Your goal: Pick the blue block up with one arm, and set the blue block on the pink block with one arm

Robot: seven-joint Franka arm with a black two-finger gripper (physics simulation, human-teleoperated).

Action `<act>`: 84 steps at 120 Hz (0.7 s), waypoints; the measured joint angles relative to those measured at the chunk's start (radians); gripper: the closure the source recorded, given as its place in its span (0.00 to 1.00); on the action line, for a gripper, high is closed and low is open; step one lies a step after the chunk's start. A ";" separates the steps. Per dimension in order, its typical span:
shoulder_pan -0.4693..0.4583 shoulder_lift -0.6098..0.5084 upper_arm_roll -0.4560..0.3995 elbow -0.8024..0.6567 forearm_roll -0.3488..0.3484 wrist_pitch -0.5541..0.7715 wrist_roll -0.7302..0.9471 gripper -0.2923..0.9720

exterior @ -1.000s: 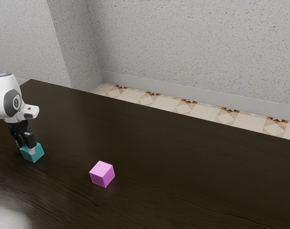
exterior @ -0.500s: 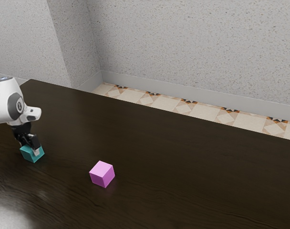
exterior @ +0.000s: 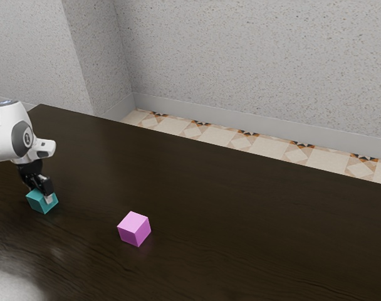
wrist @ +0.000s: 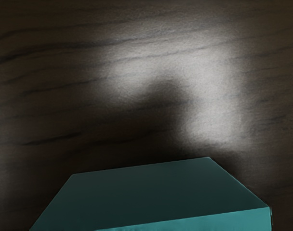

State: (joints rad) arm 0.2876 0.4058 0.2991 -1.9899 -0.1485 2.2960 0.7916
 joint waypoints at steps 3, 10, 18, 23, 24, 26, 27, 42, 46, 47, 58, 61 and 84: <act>0.000 0.000 0.000 0.000 0.000 0.000 -0.001 0.41; -0.001 0.001 0.000 0.000 0.002 0.001 -0.002 0.44; -0.001 0.001 0.000 0.000 0.004 0.002 -0.005 0.44; -0.001 0.001 0.000 0.000 0.005 0.002 -0.006 0.45; -0.001 0.000 0.000 0.000 0.005 0.002 -0.006 0.45; -0.001 0.000 0.000 0.000 0.005 0.002 -0.007 0.45; -0.001 0.000 0.000 0.000 0.005 0.002 -0.007 0.45; -0.001 -0.019 -0.001 0.000 0.009 0.003 -0.012 0.49; -0.001 -0.022 -0.001 0.000 0.010 0.002 -0.014 0.50; -0.001 -0.023 -0.001 0.000 0.010 0.002 -0.014 0.51; -0.003 -0.040 -0.002 0.000 0.011 0.001 -0.021 0.53; -0.007 -0.048 -0.003 0.000 0.012 0.000 -0.024 0.53; -0.037 -0.091 -0.036 -0.002 0.016 -0.032 -0.074 0.55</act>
State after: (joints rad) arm 0.2502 0.3144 0.2632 -1.9922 -0.1321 2.2644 0.7177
